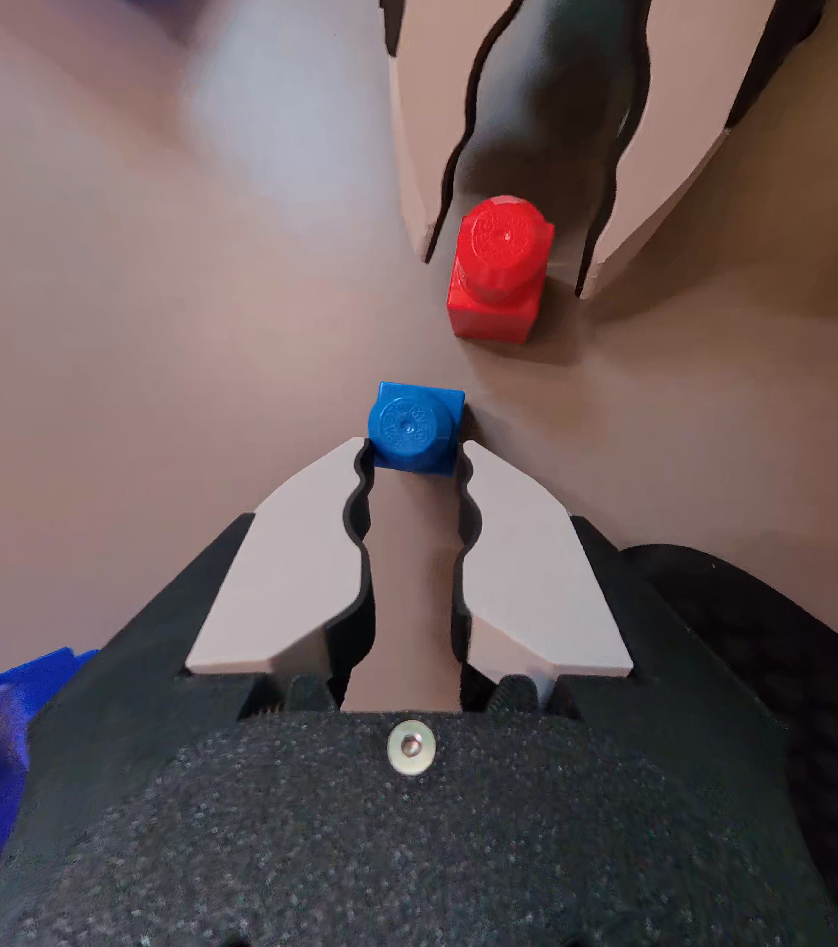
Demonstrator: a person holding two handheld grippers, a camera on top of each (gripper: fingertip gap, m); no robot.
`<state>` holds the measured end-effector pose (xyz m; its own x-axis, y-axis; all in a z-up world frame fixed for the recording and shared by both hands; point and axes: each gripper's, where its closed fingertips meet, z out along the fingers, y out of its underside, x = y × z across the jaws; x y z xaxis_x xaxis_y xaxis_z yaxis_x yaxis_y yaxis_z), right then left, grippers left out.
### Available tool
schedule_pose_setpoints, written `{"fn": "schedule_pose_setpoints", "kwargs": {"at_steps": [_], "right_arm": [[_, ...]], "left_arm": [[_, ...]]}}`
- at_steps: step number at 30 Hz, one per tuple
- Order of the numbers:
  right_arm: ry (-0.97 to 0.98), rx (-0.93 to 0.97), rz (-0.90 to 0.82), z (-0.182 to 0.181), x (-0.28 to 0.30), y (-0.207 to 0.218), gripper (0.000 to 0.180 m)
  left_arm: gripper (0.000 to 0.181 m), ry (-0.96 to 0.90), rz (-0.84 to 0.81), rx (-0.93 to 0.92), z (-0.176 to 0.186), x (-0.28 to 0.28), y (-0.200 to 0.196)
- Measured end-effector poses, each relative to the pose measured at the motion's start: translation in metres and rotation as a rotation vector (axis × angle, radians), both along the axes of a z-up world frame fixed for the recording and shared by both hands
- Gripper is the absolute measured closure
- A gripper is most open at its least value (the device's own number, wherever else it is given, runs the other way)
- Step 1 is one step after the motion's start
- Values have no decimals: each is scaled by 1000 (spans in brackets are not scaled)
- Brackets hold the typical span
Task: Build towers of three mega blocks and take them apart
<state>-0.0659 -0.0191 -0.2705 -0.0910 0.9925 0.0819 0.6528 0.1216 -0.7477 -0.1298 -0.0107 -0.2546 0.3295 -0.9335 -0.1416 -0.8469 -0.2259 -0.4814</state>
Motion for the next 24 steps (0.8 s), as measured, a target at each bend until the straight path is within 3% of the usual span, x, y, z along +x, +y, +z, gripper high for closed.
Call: {"fn": "schedule_pose_setpoints", "kwargs": {"at_steps": [3, 7, 11, 15, 19, 24], "right_arm": [[13, -9, -4, 2, 0, 0, 122], [27, -13, -10, 5, 0, 2, 122], [22, -13, -7, 4, 0, 1, 122], [13, -14, 0, 2, -1, -1, 122], [12, -12, 2, 2, -1, -1, 123], [9, -12, 2, 1, 0, 0, 124]], "left_arm": [[138, 17, -24, 22, 1, -4, -1], [135, -29, 35, 65, 26, -24, 9], [137, 63, 217, 205, 65, -98, 44], [137, 251, 455, 218, 89, -205, 78], [131, 420, 617, 16, 72, -293, 85], [125, 608, 647, -149, 29, -343, 86]]}}
